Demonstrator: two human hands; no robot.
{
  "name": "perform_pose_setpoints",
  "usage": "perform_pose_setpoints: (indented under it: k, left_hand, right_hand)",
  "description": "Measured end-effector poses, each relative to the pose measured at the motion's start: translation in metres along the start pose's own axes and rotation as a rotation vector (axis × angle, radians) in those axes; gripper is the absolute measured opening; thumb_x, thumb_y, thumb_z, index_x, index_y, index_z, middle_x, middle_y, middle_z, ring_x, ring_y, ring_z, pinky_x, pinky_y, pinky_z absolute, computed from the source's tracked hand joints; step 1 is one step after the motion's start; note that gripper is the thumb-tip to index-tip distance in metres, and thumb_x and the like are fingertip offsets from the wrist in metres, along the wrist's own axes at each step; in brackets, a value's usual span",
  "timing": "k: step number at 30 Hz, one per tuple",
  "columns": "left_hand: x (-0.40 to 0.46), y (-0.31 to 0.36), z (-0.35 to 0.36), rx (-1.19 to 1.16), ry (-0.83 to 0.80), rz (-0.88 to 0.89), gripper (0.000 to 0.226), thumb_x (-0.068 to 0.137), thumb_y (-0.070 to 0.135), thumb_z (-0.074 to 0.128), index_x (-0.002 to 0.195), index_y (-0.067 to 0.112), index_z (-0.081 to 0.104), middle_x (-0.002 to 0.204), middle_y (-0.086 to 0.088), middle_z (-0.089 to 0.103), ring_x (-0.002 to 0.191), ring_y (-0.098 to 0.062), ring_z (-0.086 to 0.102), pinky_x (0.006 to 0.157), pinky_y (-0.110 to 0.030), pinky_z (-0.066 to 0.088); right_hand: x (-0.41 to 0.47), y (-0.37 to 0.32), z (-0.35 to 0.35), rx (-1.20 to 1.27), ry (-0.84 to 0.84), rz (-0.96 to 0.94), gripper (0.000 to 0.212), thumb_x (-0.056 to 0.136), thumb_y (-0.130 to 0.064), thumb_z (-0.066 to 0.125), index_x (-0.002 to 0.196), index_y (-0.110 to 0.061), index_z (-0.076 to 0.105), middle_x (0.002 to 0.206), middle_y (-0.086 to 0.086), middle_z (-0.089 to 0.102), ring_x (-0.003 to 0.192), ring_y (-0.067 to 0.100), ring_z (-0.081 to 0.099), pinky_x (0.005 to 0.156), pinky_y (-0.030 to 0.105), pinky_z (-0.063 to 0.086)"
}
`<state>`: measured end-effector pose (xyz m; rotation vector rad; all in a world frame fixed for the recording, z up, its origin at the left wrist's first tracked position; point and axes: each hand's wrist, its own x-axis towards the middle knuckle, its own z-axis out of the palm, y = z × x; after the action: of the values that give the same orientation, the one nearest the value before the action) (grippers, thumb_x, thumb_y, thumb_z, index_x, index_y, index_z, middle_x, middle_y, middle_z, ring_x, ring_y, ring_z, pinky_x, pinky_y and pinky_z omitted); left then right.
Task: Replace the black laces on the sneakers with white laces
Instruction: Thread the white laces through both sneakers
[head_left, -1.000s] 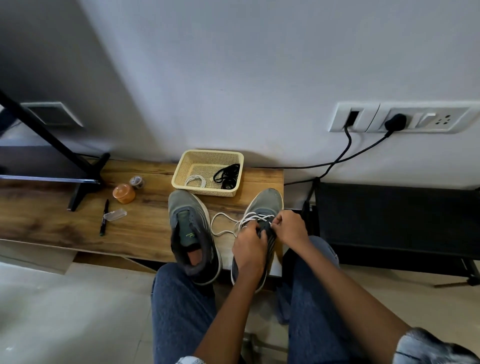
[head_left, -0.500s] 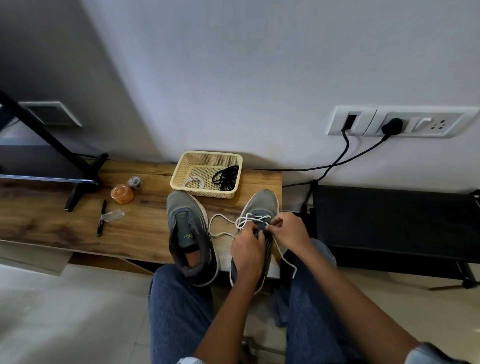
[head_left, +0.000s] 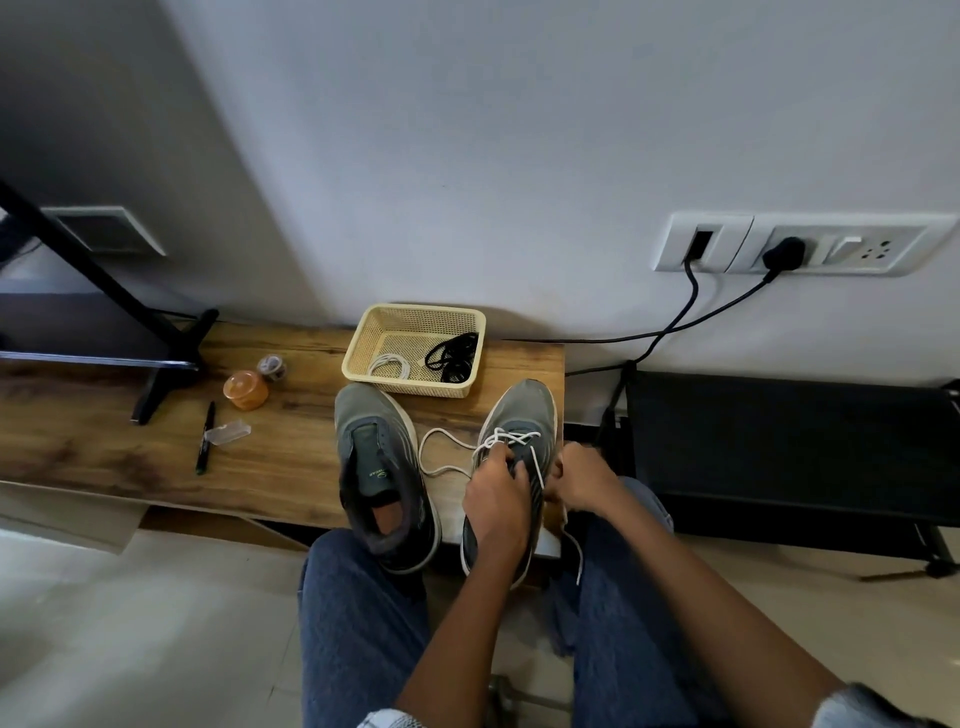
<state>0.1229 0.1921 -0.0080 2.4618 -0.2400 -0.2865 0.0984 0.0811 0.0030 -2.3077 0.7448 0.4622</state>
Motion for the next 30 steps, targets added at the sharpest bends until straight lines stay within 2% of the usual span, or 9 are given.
perform_pose_setpoints:
  k: [2, 4, 7, 10, 15, 18, 23, 27, 30]
  left_hand:
    - [0.0, 0.0, 0.0, 0.003, 0.003, -0.001, 0.016, 0.094, 0.024, 0.054, 0.105, 0.014, 0.059, 0.1, -0.01, 0.067, 0.095, -0.03, 0.062, 0.078, -0.037, 0.046]
    - [0.0, -0.001, 0.0, -0.005, 0.008, -0.001, 0.016, 0.093, 0.025, 0.055, 0.105, 0.014, 0.059, 0.1, -0.009, 0.067, 0.094, -0.03, 0.062, 0.077, -0.038, 0.047]
    - [-0.001, 0.0, -0.001, -0.018, 0.008, 0.0, 0.015, 0.093, 0.025, 0.055, 0.103, 0.014, 0.058, 0.097, -0.008, 0.067, 0.092, -0.029, 0.062, 0.077, -0.038, 0.048]
    - [-0.001, -0.001, -0.001, -0.006, 0.004, 0.007, 0.015, 0.093, 0.025, 0.055, 0.104, 0.015, 0.057, 0.097, -0.008, 0.067, 0.092, -0.028, 0.062, 0.075, -0.037, 0.047]
    - [-0.002, 0.0, -0.003, -0.016, 0.002, -0.003, 0.015, 0.094, 0.025, 0.054, 0.105, 0.015, 0.058, 0.099, -0.008, 0.067, 0.093, -0.028, 0.062, 0.075, -0.036, 0.045]
    - [-0.001, 0.001, -0.003, -0.016, -0.003, -0.006, 0.015, 0.094, 0.024, 0.054, 0.104, 0.015, 0.058, 0.099, -0.008, 0.067, 0.094, -0.028, 0.061, 0.076, -0.037, 0.045]
    - [-0.001, 0.001, -0.002, -0.009, 0.003, -0.014, 0.015, 0.094, 0.024, 0.054, 0.105, 0.015, 0.058, 0.1, -0.008, 0.067, 0.094, -0.028, 0.061, 0.076, -0.037, 0.045]
    - [-0.001, 0.0, -0.002, -0.015, 0.0, -0.016, 0.015, 0.094, 0.025, 0.054, 0.105, 0.016, 0.059, 0.1, -0.009, 0.067, 0.094, -0.029, 0.061, 0.078, -0.038, 0.047]
    - [-0.001, 0.0, -0.002, -0.027, 0.005, -0.015, 0.015, 0.093, 0.025, 0.055, 0.103, 0.015, 0.058, 0.097, -0.009, 0.067, 0.092, -0.03, 0.062, 0.077, -0.04, 0.048]
  right_hand:
    - [-0.003, 0.005, 0.001, -0.003, -0.022, -0.016, 0.039, 0.084, -0.011, 0.062, 0.052, -0.017, 0.04, 0.055, -0.001, 0.044, 0.054, 0.014, 0.043, 0.051, 0.024, 0.035]
    - [-0.002, 0.006, 0.002, 0.022, 0.029, -0.012, 0.035, 0.085, -0.013, 0.062, 0.055, -0.017, 0.045, 0.059, -0.001, 0.05, 0.059, 0.015, 0.049, 0.053, 0.024, 0.038]
    - [0.003, 0.0, 0.004, 0.081, 0.172, -0.016, 0.012, 0.086, -0.025, 0.066, 0.08, -0.016, 0.061, 0.082, 0.001, 0.063, 0.081, 0.017, 0.06, 0.071, 0.03, 0.048]
    - [0.007, -0.009, 0.006, 0.065, 0.209, -0.026, 0.014, 0.088, -0.026, 0.065, 0.096, -0.014, 0.064, 0.096, 0.002, 0.065, 0.093, 0.019, 0.061, 0.074, 0.029, 0.046]
    - [0.008, -0.013, 0.015, 0.044, 0.291, 0.0, 0.008, 0.088, -0.023, 0.06, 0.084, -0.016, 0.06, 0.088, 0.002, 0.064, 0.086, 0.02, 0.061, 0.069, 0.03, 0.046]
    - [0.005, -0.013, 0.015, 0.034, 0.273, -0.01, 0.012, 0.087, -0.02, 0.059, 0.077, -0.017, 0.055, 0.081, 0.001, 0.06, 0.081, 0.019, 0.06, 0.068, 0.032, 0.047]
    - [-0.001, -0.006, 0.002, -0.08, 0.095, -0.042, 0.033, 0.083, -0.014, 0.064, 0.061, -0.018, 0.041, 0.07, 0.001, 0.052, 0.076, 0.022, 0.055, 0.063, 0.028, 0.039]
    - [-0.005, 0.002, -0.005, -0.208, -0.103, -0.11, 0.03, 0.088, -0.014, 0.056, 0.061, -0.013, 0.045, 0.067, 0.004, 0.053, 0.076, 0.026, 0.056, 0.064, 0.031, 0.042]
    - [-0.002, 0.006, -0.005, -0.107, -0.09, -0.076, 0.032, 0.087, -0.018, 0.062, 0.059, -0.017, 0.046, 0.064, -0.001, 0.051, 0.071, 0.019, 0.055, 0.063, 0.029, 0.042]
